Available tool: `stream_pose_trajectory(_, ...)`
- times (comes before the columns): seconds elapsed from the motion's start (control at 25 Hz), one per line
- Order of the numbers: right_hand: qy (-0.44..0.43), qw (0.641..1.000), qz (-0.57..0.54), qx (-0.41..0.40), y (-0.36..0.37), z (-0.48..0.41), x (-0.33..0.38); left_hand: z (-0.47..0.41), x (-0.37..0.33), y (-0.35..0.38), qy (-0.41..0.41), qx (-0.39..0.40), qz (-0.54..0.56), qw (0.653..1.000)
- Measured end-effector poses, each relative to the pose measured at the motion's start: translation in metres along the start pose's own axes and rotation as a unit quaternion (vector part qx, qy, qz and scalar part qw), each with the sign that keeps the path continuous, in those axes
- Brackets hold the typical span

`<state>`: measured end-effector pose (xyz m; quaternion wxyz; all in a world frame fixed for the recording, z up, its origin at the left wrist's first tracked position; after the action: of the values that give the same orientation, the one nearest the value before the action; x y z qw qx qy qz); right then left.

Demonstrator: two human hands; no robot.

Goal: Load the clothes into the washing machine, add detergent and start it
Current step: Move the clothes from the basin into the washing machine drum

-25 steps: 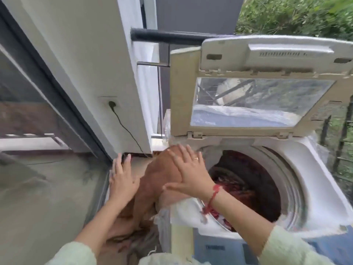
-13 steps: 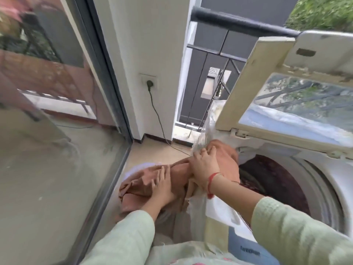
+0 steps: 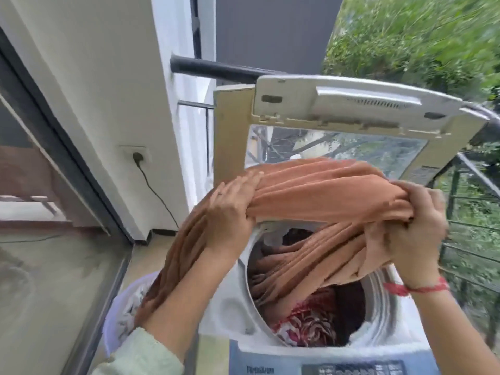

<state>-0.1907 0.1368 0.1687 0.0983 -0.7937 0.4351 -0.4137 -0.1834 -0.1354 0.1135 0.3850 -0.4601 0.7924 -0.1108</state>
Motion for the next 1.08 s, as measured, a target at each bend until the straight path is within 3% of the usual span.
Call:
stream_pose_trajectory(0.04, 0.022, 0.999, 0.017, -0.037, -0.009, 0.005, -0.018, -0.004, -0.025, 0.014, 0.029, 0.028, -0.035, 0.999)
stream_pose_trajectory(0.08, 0.044, 0.998, 0.048, -0.023, -0.019, 0.016, -0.047, 0.003, -0.039, 0.034, 0.042, 0.089, -0.077, 0.992)
stream_pose_trajectory(0.12, 0.038, 0.995, 0.08, 0.057, 0.003, 0.037, -0.066, 0.019, -0.043, 0.059, 0.039, 0.196, -0.119, 0.973)
stream_pose_trajectory(0.16, 0.044, 0.976, 0.13, 0.171, 0.023, 0.062, -0.089, 0.042, -0.038, 0.079, 0.02, 0.339, -0.171, 0.925)
stream_pose_trajectory(0.2, 0.097, 0.929, 0.226, 0.278, 0.046, 0.086, -0.107, 0.065, -0.028, 0.091, 0.001, 0.487, -0.222, 0.845)
stream_pose_trajectory(0.24, 0.135, 0.869, 0.278, 0.387, 0.05, 0.116, -0.131, 0.084, -0.018, 0.095, -0.003, 0.597, -0.25, 0.762)
stream_pose_trajectory(0.28, 0.195, 0.813, 0.262, 0.483, 0.063, 0.139, -0.142, 0.094, -0.009, 0.093, 0.004, 0.651, -0.245, 0.719)
stream_pose_trajectory(0.32, 0.153, 0.768, 0.265, 0.562, 0.065, 0.145, -0.137, 0.096, -0.001, 0.084, 0.008, 0.646, -0.204, 0.736)
stream_pose_trajectory(0.36, 0.187, 0.713, 0.217, 0.639, 0.075, 0.148, -0.119, 0.092, 0.007, 0.071, 0.002, 0.59, -0.144, 0.795)
stream_pose_trajectory(0.4, 0.162, 0.679, 0.233, 0.677, 0.086, 0.137, -0.097, 0.086, 0.02, 0.055, -0.017, 0.497, -0.089, 0.863)
stream_pose_trajectory(0.48, -0.005, 0.748, 0.213, 0.628, 0.1, 0.121, -0.067, 0.075, 0.057, 0.011, -0.068, 0.267, -0.038, 0.961)
stream_pose_trajectory(0.52, -0.04, 0.811, 0.164, 0.56, 0.128, 0.118, -0.022, 0.079, 0.091, -0.011, -0.101, 0.179, -0.047, 0.977)
stream_pose_trajectory(0.56, -0.073, 0.844, 0.121, 0.518, 0.143, 0.116, 0.013, 0.086, 0.126, -0.03, -0.144, 0.142, -0.075, 0.976)
stream_pose_trajectory(0.6, -0.105, 0.852, 0.081, 0.506, 0.164, 0.114, 0.056, 0.098, 0.166, -0.041, -0.205, 0.159, -0.102, 0.96)
stream_pose_trajectory(0.68, -0.188, 0.807, 0.136, 0.543, 0.215, 0.125, 0.126, 0.132, 0.24, -0.049, -0.313, 0.325, -0.157, 0.879)
stream_pose_trajectory(0.76, -0.275, 0.693, 0.293, 0.599, 0.272, 0.139, 0.166, 0.17, 0.291, -0.047, -0.329, 0.491, -0.177, 0.787)
stream_pose_trajectory(0.8, -0.317, 0.625, 0.373, 0.607, 0.295, 0.148, 0.175, 0.187, 0.304, -0.044, -0.332, 0.532, -0.17, 0.76)
stream_pose_trajectory(0.84, -0.333, 0.569, 0.44, 0.61, 0.315, 0.155, 0.179, 0.201, 0.312, -0.04, -0.348, 0.539, -0.162, 0.749)
stream_pose_trajectory(0.92, -0.303, 0.516, 0.512, 0.617, 0.337, 0.159, 0.177, 0.217, 0.313, -0.027, -0.391, 0.512, -0.146, 0.751)
stream_pose_trajectory(1.0, -0.316, 0.522, 0.515, 0.602, 0.338, 0.163, 0.17, 0.22, 0.301, -0.012, -0.397, 0.499, -0.134, 0.759)
stream_pose_trajectory(1.08, -0.348, 0.559, 0.472, 0.586, 0.327, 0.172, 0.166, 0.221, 0.291, 0.003, -0.397, 0.5, -0.124, 0.76)
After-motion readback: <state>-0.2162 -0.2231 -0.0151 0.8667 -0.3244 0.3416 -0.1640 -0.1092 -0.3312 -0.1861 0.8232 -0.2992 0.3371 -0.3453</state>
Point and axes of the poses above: each hand's wrist, its own z-axis away from the middle knuckle, its own y-axis out of the palm, x = y × z, the point moved 1 cm from there along -z, towards the middle knuckle
